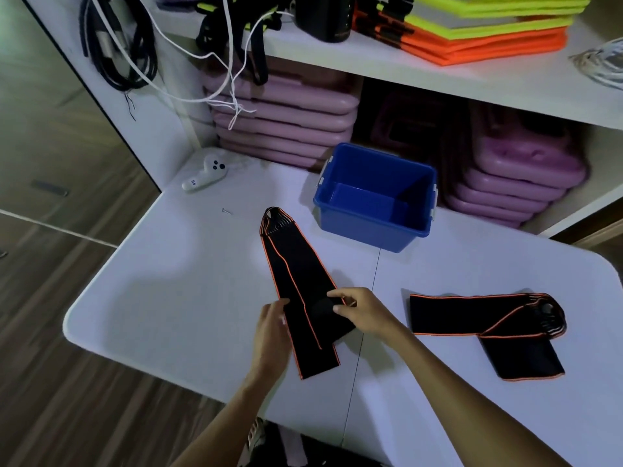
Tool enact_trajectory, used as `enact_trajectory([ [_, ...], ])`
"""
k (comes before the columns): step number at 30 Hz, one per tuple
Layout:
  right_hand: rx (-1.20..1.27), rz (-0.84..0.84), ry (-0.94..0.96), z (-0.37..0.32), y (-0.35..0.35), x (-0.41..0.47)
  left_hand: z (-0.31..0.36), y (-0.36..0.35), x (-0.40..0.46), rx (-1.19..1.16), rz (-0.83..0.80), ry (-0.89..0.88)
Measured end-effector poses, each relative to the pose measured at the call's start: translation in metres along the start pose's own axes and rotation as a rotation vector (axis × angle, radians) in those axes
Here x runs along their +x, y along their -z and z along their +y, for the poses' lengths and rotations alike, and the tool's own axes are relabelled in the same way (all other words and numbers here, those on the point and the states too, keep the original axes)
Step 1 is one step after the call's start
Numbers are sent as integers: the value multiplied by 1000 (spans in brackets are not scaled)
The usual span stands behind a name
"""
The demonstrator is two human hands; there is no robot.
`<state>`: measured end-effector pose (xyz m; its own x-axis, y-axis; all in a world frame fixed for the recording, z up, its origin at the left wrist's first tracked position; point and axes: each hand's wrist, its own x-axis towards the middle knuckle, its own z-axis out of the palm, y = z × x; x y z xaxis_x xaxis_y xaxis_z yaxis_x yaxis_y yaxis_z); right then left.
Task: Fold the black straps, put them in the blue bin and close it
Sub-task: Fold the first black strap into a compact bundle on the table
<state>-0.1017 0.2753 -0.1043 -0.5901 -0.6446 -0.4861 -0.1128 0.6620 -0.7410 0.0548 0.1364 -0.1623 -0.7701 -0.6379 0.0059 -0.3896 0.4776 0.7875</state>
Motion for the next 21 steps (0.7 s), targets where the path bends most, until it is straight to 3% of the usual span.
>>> enact_trajectory([
  [2,-9,-63,-24,-4,-5,-2,3,3,7,-107,32,119],
  [7,-2,-149,-93,11,-25,-8,6,5,13,-45,-60,131],
  [14,-11,-82,-48,21,-44,-9,16,1,12,-184,-8,230],
  [21,-179,117,10,17,-51,-15,22,3,20,-166,-18,232],
])
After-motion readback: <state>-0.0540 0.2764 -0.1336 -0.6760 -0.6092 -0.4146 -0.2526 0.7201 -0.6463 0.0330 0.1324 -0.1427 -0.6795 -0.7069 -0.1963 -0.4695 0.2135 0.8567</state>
